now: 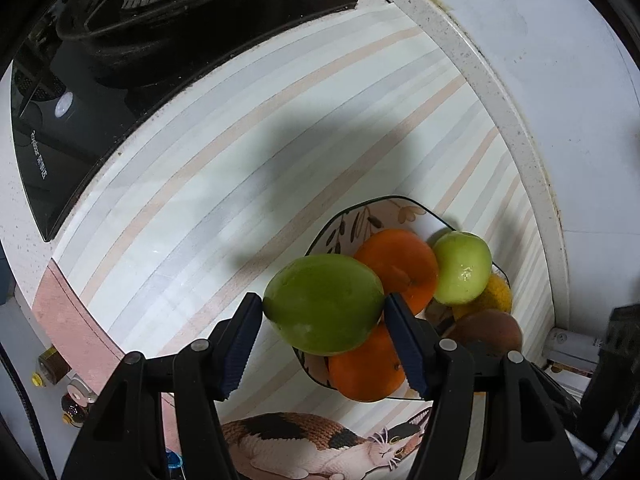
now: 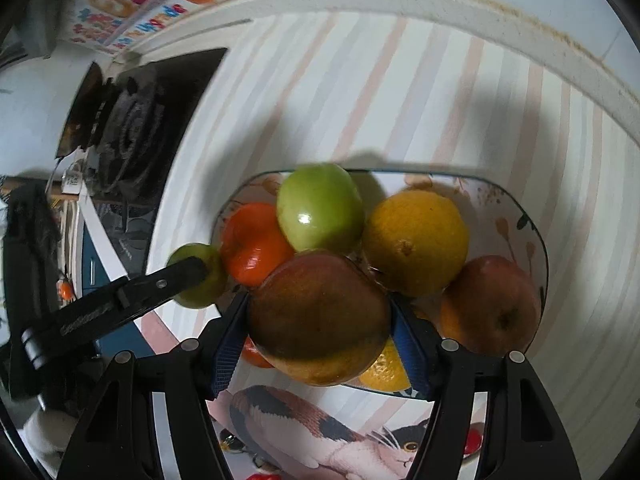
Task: Organize fruits
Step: 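Lower both fruits onto the white plate and open both tools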
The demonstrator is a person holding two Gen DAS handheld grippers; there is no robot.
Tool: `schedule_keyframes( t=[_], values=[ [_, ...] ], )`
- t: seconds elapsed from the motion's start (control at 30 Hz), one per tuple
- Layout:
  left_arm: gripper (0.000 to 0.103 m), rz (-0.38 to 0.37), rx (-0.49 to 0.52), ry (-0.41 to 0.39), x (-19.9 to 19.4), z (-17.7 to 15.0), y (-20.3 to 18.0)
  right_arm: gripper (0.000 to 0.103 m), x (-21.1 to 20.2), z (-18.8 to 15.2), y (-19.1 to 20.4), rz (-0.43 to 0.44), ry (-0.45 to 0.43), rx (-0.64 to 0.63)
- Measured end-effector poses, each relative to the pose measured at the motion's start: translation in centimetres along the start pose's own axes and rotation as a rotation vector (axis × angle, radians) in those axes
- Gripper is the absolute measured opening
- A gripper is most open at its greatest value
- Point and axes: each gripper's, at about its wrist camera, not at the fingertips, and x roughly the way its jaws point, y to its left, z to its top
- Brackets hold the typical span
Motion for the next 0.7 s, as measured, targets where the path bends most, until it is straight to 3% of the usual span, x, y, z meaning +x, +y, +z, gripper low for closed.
schedule_keyframes(
  t=[0.03,0.1,0.23,0.53,0.7],
  values=[
    [0.061,0.000,0.001,0.001,0.0,0.0,0.0,0.092,-0.1,0.1,-0.1,-0.003,-0.002,0.006],
    [0.062,0.003,0.006,0.009,0.1,0.0,0.1,0.094,-0.7,0.2,0.0,-0.008,-0.023,0.003],
    [0.085,-0.005,0.022,0.009,0.4,0.1,-0.2,0.094,-1.5,0.1,0.3,-0.015,-0.037,-0.006],
    [0.086,0.011,0.053,-0.014,-0.3,-0.6,-1.1,0.094,-3.7,-1.4,-0.3,-0.108,-0.086,-0.019],
    [0.086,0.132,0.139,-0.110,-2.8,-2.7,-1.9,0.094,-5.2,-3.5,-0.8,-0.212,-0.128,-0.071]
  ],
)
